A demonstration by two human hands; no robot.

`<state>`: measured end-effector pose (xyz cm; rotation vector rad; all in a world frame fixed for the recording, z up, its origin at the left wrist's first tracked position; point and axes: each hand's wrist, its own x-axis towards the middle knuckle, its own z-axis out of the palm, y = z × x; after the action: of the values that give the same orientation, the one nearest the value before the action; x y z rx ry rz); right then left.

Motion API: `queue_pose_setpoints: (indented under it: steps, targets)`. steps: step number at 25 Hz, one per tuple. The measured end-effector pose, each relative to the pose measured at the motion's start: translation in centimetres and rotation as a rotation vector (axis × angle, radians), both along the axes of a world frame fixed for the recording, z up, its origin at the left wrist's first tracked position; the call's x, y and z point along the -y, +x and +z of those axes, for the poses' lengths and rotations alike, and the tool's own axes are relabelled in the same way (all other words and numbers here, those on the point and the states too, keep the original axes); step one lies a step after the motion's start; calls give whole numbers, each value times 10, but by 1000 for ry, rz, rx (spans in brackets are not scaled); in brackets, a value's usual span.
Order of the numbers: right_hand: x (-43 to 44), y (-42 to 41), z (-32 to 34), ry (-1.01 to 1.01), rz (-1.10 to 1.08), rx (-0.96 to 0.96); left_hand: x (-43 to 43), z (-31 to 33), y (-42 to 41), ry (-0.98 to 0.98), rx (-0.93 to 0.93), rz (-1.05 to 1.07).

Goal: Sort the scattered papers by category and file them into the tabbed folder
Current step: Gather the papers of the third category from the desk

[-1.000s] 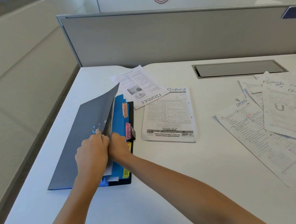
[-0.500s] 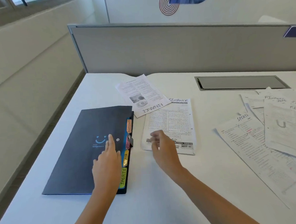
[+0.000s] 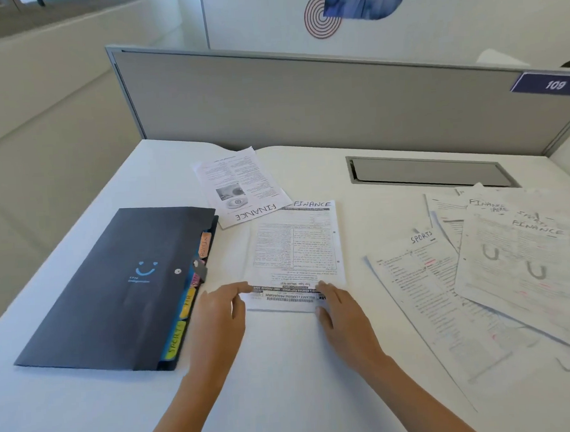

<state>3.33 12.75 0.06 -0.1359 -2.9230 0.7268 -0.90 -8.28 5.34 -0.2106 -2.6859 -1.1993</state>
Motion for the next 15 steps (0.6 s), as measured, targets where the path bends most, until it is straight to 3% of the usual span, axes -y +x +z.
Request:
queue_pose_setpoints:
  steps: [3, 6, 9, 12, 15]
  targets:
    - [-28, 17, 12, 4, -173, -110, -24, -7, 13, -12, 41, 35]
    - [-54, 24, 24, -16, -363, -47, -60, -18, 28, -101, 111, 37]
    - [-68, 27, 24, 109, -406, 18, -96, -33, 44, -211, 203, 28]
    - [-73, 29, 31, -98, -378, 187, -117, -38, 57, -196, 242, 36]
    - [-81, 31, 27, -257, -408, 238, -126, -32, 64, -87, 230, 34]
